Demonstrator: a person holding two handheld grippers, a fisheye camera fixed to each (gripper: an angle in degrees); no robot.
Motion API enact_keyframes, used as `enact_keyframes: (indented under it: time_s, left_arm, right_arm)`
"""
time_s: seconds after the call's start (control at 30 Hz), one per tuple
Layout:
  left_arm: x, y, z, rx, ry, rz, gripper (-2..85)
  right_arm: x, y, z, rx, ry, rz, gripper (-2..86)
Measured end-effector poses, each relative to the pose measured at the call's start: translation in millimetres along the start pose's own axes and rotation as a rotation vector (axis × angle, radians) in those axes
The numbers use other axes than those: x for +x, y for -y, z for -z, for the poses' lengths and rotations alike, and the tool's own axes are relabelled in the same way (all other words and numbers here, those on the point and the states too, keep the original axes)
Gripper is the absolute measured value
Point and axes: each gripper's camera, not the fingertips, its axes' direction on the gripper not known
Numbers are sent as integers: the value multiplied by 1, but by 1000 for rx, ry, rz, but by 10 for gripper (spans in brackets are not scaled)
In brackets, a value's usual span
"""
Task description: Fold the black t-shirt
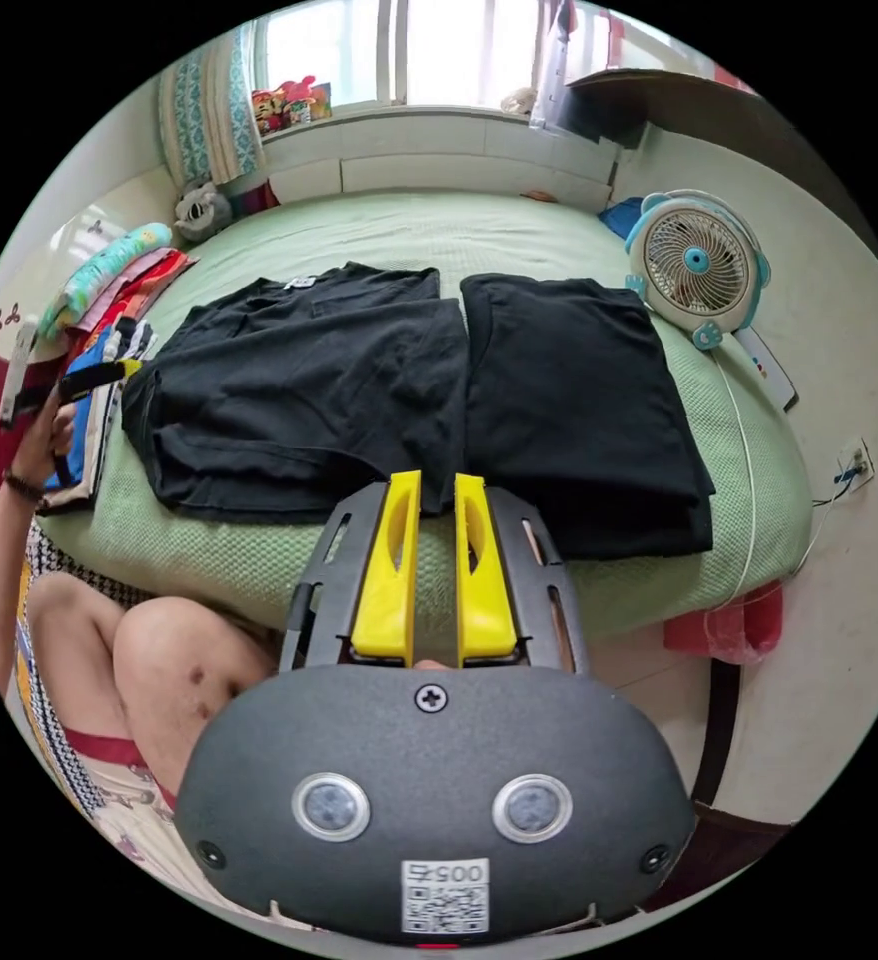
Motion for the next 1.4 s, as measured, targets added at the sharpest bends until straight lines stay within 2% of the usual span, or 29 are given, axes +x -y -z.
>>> enact_keyframes:
  time_s: [0.17, 0.27, 0.4, 0.57, 0.67, 0.8, 1.13, 1.3, 1.4]
  left_arm:
    - [4, 2, -43, -259, 29, 34, 86]
    - [0, -18, -20, -204, -25, 24, 46]
    - [-3, -61, 37, -135, -7, -88, 40]
    - [-12, -125, 69, -174, -37, -152, 41]
    - [-21, -158, 60, -230, -50, -104, 38]
    - [-32, -185, 53, -266, 72, -30, 19]
    - [-46, -214, 99, -120, -12, 43, 80]
    - [-61, -235, 123, -69, -56, 74, 94]
    - [-67, -245, 133, -49, -41, 106, 90]
  right_arm:
    - [1, -19, 16, 14, 17, 37, 58]
    - [9, -31, 21, -2, 8, 37, 50]
    - [24, -48, 28, 0, 0, 30, 43]
    - [36, -62, 32, -3, 33, -24, 41]
    - [37, -69, 33, -7, 55, -44, 41]
    - [38, -75, 38, -20, 64, -79, 49]
    - [39, -54, 50, 57, 62, -95, 65]
    - [40, -35, 19, -60, 11, -107, 41]
    - [44, -38, 17, -101, 134, -88, -4]
